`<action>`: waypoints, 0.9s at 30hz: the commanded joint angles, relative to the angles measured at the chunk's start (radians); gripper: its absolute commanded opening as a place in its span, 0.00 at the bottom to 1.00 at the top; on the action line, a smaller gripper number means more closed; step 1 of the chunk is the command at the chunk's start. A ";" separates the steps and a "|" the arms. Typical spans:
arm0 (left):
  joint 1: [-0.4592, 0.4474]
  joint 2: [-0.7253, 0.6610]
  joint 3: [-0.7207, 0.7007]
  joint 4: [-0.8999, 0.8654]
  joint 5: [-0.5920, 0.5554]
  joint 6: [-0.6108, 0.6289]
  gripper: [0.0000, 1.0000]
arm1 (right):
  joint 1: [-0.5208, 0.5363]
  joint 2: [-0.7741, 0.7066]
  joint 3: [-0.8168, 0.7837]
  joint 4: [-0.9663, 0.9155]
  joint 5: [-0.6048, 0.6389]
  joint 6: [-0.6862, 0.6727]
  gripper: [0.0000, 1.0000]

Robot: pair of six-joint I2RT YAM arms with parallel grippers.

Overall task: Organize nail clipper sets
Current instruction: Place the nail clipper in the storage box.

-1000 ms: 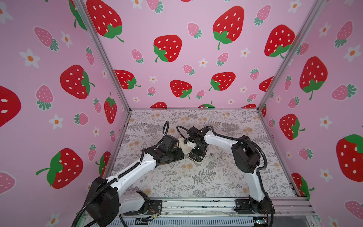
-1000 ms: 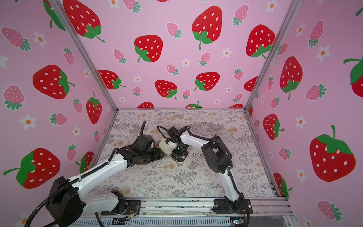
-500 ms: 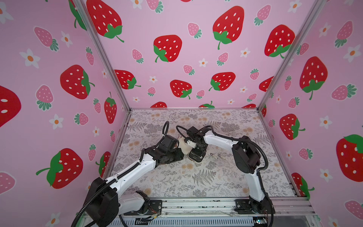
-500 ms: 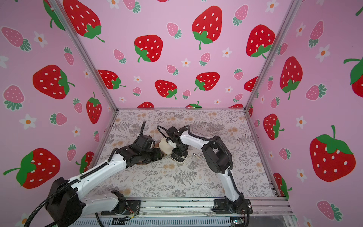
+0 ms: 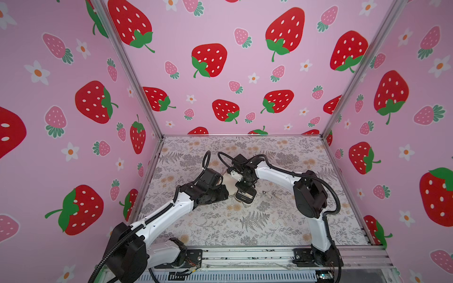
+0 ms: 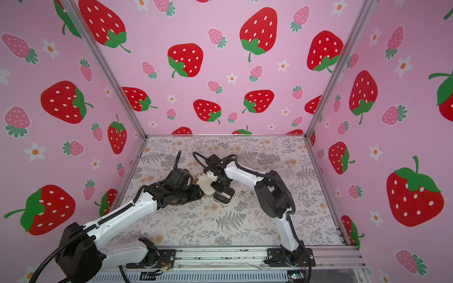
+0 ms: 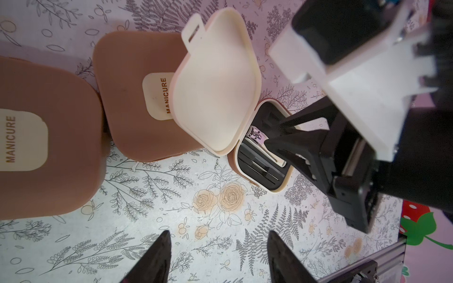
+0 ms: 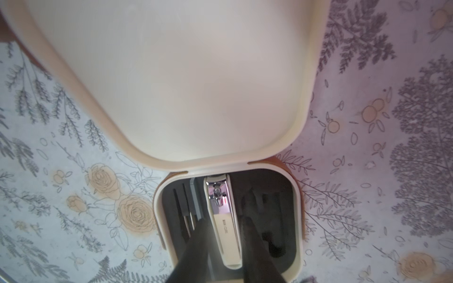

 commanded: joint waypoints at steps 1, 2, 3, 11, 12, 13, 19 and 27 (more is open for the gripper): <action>0.004 -0.005 0.011 -0.018 -0.016 0.005 0.64 | 0.007 0.034 0.019 -0.002 -0.030 0.009 0.22; 0.004 -0.004 0.011 -0.016 -0.015 0.006 0.64 | 0.007 0.039 0.019 -0.001 -0.032 0.009 0.22; 0.004 -0.001 0.011 -0.014 -0.013 0.005 0.64 | 0.007 0.043 0.019 0.001 -0.034 0.009 0.21; 0.004 0.007 0.012 -0.004 0.000 0.002 0.63 | 0.007 0.083 0.011 0.011 -0.037 0.016 0.14; 0.004 0.006 0.012 -0.004 0.000 0.002 0.63 | 0.006 0.084 0.003 0.014 -0.037 0.018 0.14; 0.004 0.007 0.012 -0.003 0.002 0.001 0.63 | 0.007 0.084 -0.007 0.017 -0.037 0.019 0.14; 0.004 0.014 0.007 0.014 0.018 -0.007 0.62 | 0.006 0.076 -0.083 0.040 -0.031 0.031 0.13; -0.014 0.056 -0.015 0.113 0.113 -0.058 0.51 | 0.003 0.024 -0.109 0.042 -0.002 0.048 0.13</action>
